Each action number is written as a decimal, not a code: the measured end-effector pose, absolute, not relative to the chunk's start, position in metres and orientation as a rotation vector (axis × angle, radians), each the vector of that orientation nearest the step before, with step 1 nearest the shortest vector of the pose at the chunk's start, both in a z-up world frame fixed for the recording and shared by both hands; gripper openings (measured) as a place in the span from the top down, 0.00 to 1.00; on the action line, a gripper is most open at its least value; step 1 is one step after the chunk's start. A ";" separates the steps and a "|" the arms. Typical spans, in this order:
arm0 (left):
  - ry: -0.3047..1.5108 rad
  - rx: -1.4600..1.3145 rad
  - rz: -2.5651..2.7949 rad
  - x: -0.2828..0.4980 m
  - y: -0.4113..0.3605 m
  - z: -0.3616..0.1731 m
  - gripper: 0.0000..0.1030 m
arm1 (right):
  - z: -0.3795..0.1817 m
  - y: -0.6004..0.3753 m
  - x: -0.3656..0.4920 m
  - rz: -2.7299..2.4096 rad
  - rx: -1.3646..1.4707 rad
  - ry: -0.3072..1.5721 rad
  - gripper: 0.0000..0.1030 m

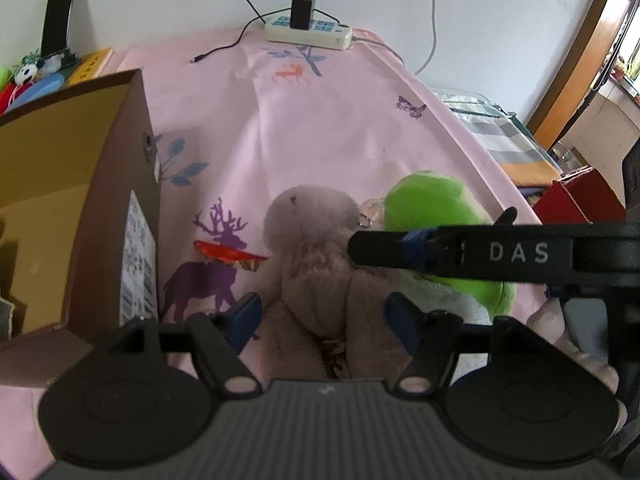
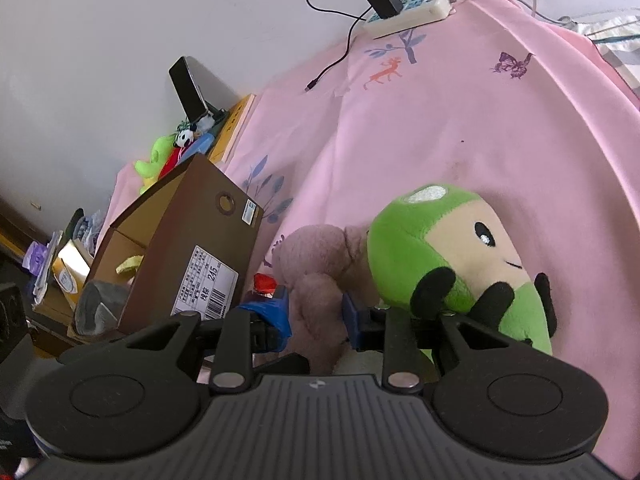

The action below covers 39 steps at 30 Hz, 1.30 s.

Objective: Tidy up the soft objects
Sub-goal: 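Grasp the pink teddy bear with the right gripper and lift it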

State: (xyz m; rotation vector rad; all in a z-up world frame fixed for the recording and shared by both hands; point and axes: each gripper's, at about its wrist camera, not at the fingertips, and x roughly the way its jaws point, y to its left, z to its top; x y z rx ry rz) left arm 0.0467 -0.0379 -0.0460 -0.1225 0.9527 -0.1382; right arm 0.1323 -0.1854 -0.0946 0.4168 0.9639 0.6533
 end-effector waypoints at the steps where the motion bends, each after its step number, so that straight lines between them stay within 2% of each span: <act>1: 0.956 -0.120 -0.139 0.048 -0.038 -0.047 0.32 | -0.095 -0.184 0.131 0.656 0.406 0.962 0.88; 12: 0.976 -0.117 -0.140 0.053 -0.034 -0.058 0.24 | -0.092 -0.171 0.132 0.647 0.373 0.963 0.86; 17: 1.023 -0.103 -0.148 0.055 -0.036 -0.068 0.15 | -0.091 -0.166 0.132 0.658 0.361 0.956 0.86; 27: 1.029 -0.072 -0.163 0.054 -0.039 -0.079 0.13 | -0.097 -0.145 0.126 0.644 0.211 0.889 0.88; 30: 1.016 -0.056 -0.174 0.051 -0.041 -0.081 0.14 | -0.097 -0.145 0.130 0.661 0.246 0.922 0.89; 31: 1.010 -0.047 -0.178 0.050 -0.041 -0.081 0.16 | -0.098 -0.147 0.134 0.681 0.275 0.946 0.90; 32: 1.005 -0.037 -0.182 0.048 -0.041 -0.081 0.22 | -0.099 -0.150 0.137 0.692 0.317 0.968 0.91; 37: 0.987 -0.042 -0.214 0.036 -0.034 -0.079 0.34 | -0.100 -0.158 0.132 0.753 0.397 1.008 0.93; 39: 0.984 -0.045 -0.233 0.030 -0.031 -0.078 0.35 | -0.096 -0.158 0.125 0.783 0.375 0.997 0.93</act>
